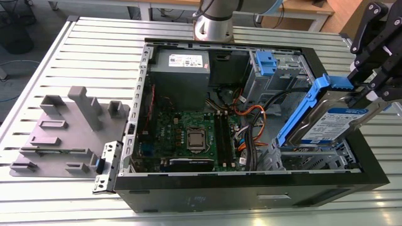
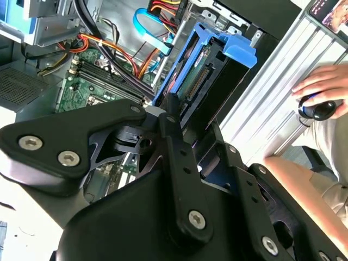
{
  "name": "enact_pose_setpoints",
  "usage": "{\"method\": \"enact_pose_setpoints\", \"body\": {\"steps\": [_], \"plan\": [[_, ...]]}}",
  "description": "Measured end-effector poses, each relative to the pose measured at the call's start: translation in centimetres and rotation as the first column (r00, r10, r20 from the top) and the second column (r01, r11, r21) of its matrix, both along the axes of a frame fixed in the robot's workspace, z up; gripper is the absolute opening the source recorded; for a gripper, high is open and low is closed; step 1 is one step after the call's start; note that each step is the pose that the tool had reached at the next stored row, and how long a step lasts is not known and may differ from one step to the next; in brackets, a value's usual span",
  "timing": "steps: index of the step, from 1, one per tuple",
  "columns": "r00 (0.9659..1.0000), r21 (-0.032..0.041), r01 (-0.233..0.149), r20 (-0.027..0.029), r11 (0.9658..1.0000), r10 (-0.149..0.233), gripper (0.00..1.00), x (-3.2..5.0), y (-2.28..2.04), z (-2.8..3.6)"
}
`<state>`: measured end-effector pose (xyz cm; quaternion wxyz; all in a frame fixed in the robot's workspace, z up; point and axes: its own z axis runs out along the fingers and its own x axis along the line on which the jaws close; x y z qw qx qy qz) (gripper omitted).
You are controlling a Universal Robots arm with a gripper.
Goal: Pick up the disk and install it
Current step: 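Insert the disk into the insertion slot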
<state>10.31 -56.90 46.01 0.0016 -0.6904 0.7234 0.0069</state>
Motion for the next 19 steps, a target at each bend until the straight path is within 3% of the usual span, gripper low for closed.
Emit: {"method": "enact_pose_setpoints", "body": {"steps": [19], "plan": [[1.0, 0.0001, -0.01, 0.0, 1.0, 0.01, 0.35, 0.29, 0.0, -0.32]]}}
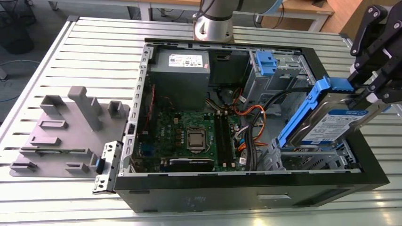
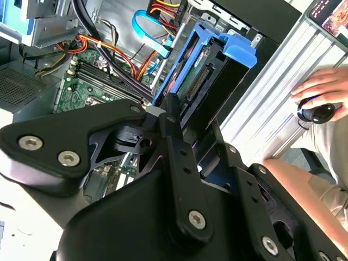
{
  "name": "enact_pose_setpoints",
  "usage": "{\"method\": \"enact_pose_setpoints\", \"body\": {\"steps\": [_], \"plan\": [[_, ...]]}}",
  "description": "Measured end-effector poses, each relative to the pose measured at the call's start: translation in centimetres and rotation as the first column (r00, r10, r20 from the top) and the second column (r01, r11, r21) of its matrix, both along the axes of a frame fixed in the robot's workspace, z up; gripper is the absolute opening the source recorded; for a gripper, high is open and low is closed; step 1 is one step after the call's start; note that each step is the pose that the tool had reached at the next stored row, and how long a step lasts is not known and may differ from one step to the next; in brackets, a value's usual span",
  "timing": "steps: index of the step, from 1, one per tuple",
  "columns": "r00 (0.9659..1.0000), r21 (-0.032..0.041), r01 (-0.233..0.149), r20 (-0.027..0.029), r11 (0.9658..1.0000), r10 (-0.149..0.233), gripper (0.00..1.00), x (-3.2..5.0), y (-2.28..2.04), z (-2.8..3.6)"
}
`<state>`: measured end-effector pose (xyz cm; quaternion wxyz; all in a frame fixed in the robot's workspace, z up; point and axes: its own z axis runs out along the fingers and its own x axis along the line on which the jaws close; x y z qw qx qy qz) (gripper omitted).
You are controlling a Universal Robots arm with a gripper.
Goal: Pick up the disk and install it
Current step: 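Insert the disk into the insertion slot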
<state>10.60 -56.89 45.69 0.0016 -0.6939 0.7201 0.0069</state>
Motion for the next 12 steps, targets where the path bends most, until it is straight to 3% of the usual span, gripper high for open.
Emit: {"method": "enact_pose_setpoints", "body": {"steps": [12], "plan": [[1.0, 0.0002, 0.0, 0.0, 1.0, 0.0, 0.35, 0.02, 0.0, -0.35]]}}
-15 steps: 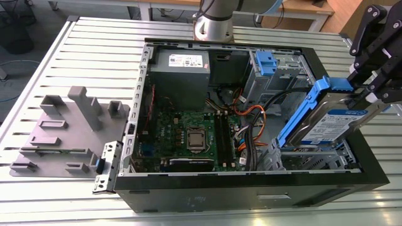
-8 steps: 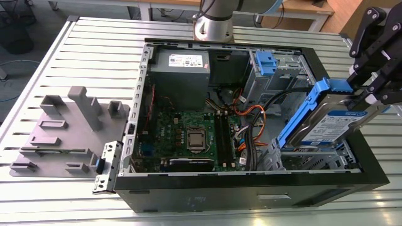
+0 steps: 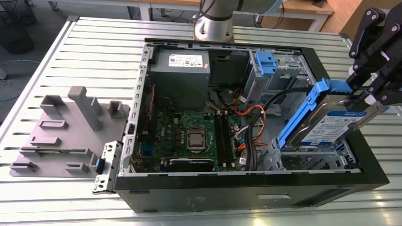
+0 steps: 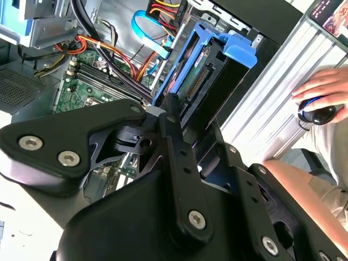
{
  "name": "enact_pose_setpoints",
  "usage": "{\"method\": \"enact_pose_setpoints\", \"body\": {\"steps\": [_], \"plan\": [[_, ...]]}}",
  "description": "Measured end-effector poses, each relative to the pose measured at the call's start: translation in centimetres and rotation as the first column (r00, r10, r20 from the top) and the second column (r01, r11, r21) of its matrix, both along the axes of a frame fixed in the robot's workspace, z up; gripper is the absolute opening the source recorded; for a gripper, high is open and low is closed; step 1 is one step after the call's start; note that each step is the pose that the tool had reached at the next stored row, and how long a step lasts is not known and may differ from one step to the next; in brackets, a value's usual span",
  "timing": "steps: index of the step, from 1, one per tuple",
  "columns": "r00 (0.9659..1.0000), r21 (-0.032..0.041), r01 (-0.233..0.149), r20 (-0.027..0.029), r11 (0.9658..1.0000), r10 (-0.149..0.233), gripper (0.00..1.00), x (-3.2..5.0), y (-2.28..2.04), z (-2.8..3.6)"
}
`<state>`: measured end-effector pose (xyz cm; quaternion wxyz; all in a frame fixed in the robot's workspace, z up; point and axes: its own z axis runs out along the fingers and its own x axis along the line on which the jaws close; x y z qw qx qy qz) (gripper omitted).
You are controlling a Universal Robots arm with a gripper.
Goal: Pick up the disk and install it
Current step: 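Insert the disk into the insertion slot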
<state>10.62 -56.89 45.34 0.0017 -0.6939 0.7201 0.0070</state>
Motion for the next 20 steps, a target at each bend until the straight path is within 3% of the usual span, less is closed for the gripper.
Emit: {"method": "enact_pose_setpoints", "body": {"steps": [6, 20], "plan": [[1.0, -0.0001, 0.0, 0.0, 1.0, 0.0, 0.35, 0.0, 0.0, -0.64], [1.0, -0.0001, 0.0, 0.0, 1.0, 0.0, 0.35, 0.0, 0.0, -3.19]]}}
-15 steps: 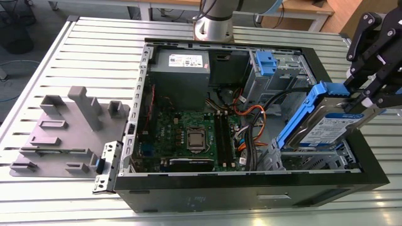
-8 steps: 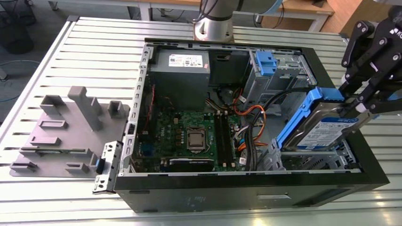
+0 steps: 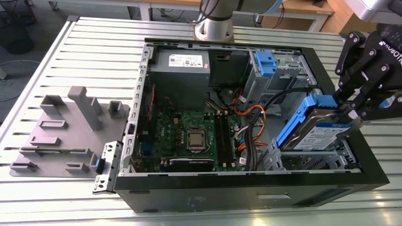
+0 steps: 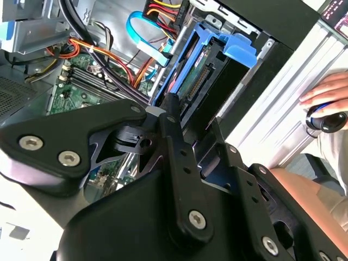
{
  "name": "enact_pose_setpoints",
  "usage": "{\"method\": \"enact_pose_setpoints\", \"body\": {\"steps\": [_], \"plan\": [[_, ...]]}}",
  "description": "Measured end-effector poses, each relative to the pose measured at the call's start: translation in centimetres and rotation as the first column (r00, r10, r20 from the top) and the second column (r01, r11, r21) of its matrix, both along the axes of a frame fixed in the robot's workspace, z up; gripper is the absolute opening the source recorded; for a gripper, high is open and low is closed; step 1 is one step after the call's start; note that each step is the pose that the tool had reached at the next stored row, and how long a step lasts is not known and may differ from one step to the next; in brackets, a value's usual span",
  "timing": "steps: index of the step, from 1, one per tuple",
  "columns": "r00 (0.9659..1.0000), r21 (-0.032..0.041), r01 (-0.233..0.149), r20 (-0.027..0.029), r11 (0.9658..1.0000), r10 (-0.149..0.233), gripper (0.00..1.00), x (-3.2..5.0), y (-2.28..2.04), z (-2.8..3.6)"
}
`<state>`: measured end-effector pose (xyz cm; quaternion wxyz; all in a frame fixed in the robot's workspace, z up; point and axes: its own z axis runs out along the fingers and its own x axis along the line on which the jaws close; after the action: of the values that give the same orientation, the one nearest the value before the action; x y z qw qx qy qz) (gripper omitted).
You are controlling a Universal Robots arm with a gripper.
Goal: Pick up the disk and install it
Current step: 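Insert the disk into the insertion slot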
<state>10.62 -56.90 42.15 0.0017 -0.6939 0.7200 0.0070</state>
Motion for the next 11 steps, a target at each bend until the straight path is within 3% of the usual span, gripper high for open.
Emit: {"method": "enact_pose_setpoints", "body": {"steps": [11], "plan": [[1.0, -0.0001, 0.0, 0.0, 1.0, 0.0, 0.35, 0.0, 0.0, -2.0]]}}
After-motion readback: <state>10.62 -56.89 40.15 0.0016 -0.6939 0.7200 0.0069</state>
